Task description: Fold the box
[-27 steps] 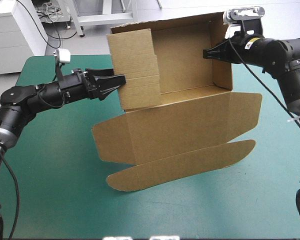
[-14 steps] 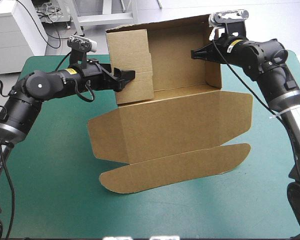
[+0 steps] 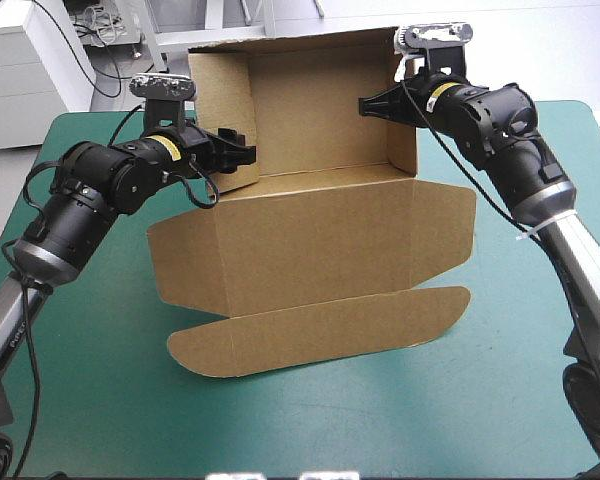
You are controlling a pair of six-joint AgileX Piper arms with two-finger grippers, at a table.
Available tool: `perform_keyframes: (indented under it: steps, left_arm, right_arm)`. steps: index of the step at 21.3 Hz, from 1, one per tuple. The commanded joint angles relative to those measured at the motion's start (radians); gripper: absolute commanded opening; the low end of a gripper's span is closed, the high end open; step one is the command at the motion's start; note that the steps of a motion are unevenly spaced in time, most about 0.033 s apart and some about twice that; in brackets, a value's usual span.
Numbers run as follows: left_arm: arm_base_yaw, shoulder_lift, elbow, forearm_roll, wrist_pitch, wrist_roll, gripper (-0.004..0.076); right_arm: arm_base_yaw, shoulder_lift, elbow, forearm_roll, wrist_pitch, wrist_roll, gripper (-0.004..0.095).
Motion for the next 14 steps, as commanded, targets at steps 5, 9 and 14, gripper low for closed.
perform_keyframes:
  steps: [5,9,14]
  left_arm:
    - [-0.015,-0.035,-0.036,-0.028,-0.089,-0.018,0.0286]
    - [-0.015,-0.029,-0.036,-0.036,-0.086,-0.018,0.0095]
    - [-0.015,0.015,-0.036,-0.036,0.003,0.03,-0.0006]
  right_arm:
    - [0.0,-0.024,-0.032,0.001,-0.091,0.013,-0.0018]
    - [0.004,-0.015,-0.032,0.003,-0.073,0.013,-0.0018]
    - [0.005,-0.004,-0.032,0.004,-0.001,-0.011,-0.002]
